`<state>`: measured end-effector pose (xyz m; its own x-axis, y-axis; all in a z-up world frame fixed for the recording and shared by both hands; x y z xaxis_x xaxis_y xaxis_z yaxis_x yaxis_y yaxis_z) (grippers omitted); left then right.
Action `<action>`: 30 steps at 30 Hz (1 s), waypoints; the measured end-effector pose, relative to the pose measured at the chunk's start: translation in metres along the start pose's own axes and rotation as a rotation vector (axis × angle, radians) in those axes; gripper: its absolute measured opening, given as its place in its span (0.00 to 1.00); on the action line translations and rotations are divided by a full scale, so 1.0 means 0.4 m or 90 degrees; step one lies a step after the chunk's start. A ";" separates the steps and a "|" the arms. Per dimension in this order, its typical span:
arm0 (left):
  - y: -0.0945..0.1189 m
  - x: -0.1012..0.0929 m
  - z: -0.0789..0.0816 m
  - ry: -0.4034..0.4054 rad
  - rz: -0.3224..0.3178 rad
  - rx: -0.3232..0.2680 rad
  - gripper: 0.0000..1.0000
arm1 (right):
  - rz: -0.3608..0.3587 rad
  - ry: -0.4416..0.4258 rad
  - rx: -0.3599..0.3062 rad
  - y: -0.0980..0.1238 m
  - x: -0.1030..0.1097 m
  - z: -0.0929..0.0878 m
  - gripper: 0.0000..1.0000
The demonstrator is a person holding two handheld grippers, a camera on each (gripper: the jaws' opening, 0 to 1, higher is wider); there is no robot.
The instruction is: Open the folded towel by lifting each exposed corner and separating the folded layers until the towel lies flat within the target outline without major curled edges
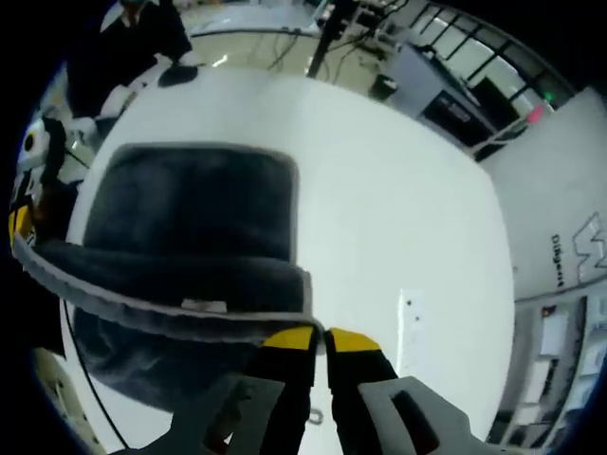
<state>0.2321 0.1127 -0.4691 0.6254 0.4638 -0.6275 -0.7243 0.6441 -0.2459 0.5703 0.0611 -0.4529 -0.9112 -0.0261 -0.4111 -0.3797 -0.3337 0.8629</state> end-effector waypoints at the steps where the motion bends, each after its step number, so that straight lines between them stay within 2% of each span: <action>1: 0.001 -0.002 -0.001 0.000 -0.003 0.002 0.00 | -0.001 -0.003 -0.001 0.004 0.000 -0.007 0.00; 20: 0.003 -0.025 -0.003 -0.007 -0.055 0.030 0.00 | -0.037 -0.021 -0.014 0.077 0.008 -0.099 0.00; 28: 0.003 -0.029 -0.005 -0.016 -0.076 0.040 0.00 | -0.054 -0.034 -0.008 0.109 0.003 -0.160 0.00; 30: -0.125 -0.117 -0.068 -0.023 -0.079 0.045 0.00 | -0.059 -0.038 -0.008 0.115 0.001 -0.170 0.00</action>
<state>0.2312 0.0425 -0.4475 0.7200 0.3986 -0.5681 -0.6193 0.7384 -0.2669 0.5636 -0.0183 -0.4334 -0.8800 0.0611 -0.4710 -0.4616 -0.3437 0.8178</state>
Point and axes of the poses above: the point that each gripper's makers call its tool centre point, and the gripper's own axes: y roughly backward along the fingers, x roughly to its left, z roughly out of its top, the point moved 5 cm from there along y, roughly backward along the fingers, and after that the axes turned 6 degrees about -z, right-handed, at the moved point
